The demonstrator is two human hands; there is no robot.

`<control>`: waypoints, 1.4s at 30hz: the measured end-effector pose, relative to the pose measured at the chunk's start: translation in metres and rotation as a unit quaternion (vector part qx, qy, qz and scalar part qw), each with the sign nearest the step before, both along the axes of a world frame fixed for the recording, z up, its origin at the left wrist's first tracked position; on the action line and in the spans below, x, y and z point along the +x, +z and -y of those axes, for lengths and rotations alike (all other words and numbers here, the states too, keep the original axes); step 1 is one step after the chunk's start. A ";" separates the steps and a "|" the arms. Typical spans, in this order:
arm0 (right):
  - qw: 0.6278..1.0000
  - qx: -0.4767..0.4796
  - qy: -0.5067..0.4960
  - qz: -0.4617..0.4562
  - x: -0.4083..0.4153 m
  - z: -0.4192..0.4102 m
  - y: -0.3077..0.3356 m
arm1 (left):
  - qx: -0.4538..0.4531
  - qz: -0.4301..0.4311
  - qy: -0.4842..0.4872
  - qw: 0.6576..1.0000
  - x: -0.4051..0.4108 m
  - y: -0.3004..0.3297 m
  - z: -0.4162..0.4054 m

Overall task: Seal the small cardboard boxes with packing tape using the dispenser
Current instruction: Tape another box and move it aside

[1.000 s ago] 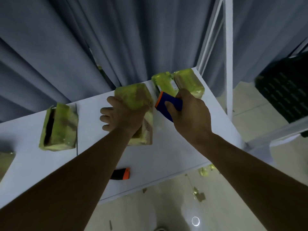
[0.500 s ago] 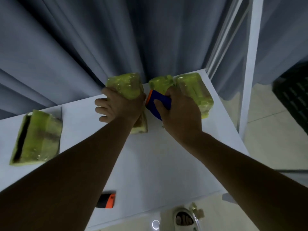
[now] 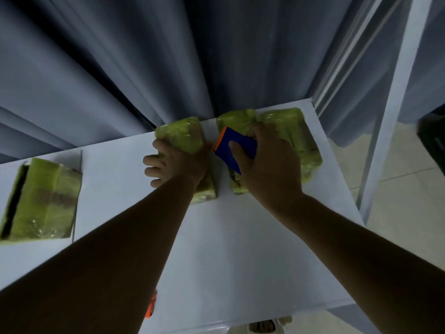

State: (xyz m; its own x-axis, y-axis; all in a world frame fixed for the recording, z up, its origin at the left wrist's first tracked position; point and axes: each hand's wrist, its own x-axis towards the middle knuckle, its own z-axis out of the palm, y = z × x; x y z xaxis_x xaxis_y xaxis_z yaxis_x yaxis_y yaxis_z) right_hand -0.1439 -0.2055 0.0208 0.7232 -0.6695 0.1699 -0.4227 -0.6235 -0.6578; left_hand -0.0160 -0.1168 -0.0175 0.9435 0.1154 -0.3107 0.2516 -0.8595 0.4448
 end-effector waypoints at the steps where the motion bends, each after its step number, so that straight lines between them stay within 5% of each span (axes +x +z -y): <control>1: 1.000 -0.003 0.002 -0.004 0.000 0.001 -0.001 | -0.004 -0.010 -0.002 1.000 0.002 0.000 0.000; 12: 1.000 -0.014 0.002 -0.008 0.007 -0.003 0.002 | 0.032 -0.046 -0.042 0.998 0.013 0.001 -0.006; 21: 0.998 -0.047 -0.021 -0.020 0.006 -0.007 0.012 | -0.004 -0.048 -0.201 0.978 0.015 0.014 -0.044; 30: 0.997 -0.048 -0.055 0.013 0.007 -0.018 0.030 | 0.079 -0.095 -0.302 0.945 0.020 0.024 -0.078; 33: 0.998 0.003 -0.061 0.012 0.007 -0.019 0.028 | 0.077 -0.049 -0.310 0.946 0.010 0.030 -0.078; 37: 0.994 0.052 -0.088 0.026 0.010 -0.016 0.024 | 0.013 0.120 -0.399 0.909 -0.012 0.036 -0.068; 42: 0.993 0.052 -0.101 0.018 0.018 -0.015 0.024 | -0.033 0.054 -0.391 0.918 -0.039 0.026 -0.044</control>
State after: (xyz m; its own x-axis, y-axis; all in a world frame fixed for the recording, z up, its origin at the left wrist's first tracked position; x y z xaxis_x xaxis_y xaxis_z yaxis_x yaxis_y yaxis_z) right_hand -0.1258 -0.1903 0.0448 0.5678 -0.8150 0.1159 -0.5072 -0.4573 -0.7305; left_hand -0.0549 -0.0729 0.0089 0.7549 -0.6269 -0.1927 -0.4801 -0.7284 0.4888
